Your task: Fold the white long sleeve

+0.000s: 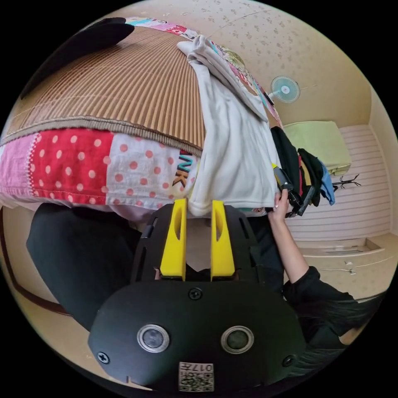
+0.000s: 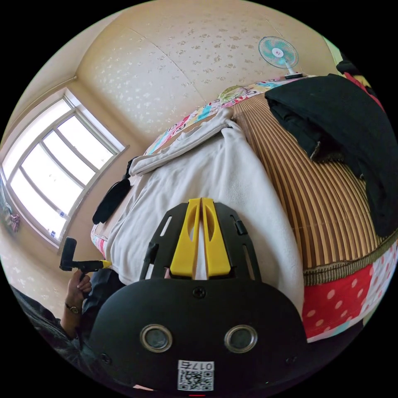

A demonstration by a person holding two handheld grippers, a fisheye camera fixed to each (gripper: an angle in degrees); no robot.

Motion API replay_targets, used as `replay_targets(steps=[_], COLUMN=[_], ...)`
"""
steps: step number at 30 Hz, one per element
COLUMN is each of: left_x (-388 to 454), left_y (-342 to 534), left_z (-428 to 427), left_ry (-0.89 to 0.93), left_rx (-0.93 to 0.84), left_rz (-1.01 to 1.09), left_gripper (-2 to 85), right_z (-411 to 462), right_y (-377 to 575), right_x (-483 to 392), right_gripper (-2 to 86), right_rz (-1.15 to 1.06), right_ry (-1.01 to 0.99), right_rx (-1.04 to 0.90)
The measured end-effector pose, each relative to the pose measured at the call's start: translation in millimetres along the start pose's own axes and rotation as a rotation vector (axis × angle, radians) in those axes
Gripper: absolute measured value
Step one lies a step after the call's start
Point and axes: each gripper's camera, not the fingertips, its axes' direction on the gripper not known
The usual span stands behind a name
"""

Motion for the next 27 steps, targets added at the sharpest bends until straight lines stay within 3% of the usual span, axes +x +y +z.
replay_targets(steps=[5, 8, 11, 13, 17, 21, 27], left_x=[-10, 1, 15, 25, 34, 28, 24], left_y=[2, 3, 4, 5, 11, 20, 42], left_z=[-18, -39, -54, -59, -64, -66, -100], left_ry=[0.278, 0.442, 0.455, 0.418, 0.463, 0.504, 0.613], left_rx=[-0.012, 0.019, 0.035, 0.046, 0.102, 0.121, 0.254], left_rz=[0.004, 0.092, 0.14, 0.163, 0.183, 0.174, 0.212], left_gripper=[4.9, 4.6, 4.4, 4.4, 4.3, 4.4, 4.3], right_z=[-26, -99, -152, -155, -136, -159, -241], right_y=[-19, -5, 13, 15, 38, 58, 68], right_x=[-19, -32, -26, -10, 24, 31, 55], right_gripper=[1.0, 2.2, 5.6, 9.4, 13.6, 6.5, 3.4], right_rz=[-0.041, 0.002, 0.046, 0.089, 0.166, 0.197, 0.227], right_ry=[0.059, 0.242, 0.353, 0.369, 0.263, 0.137, -0.449], right_rx=[-0.185, 0.001, 0.095, -0.006, -0.222, -0.13, 0.152])
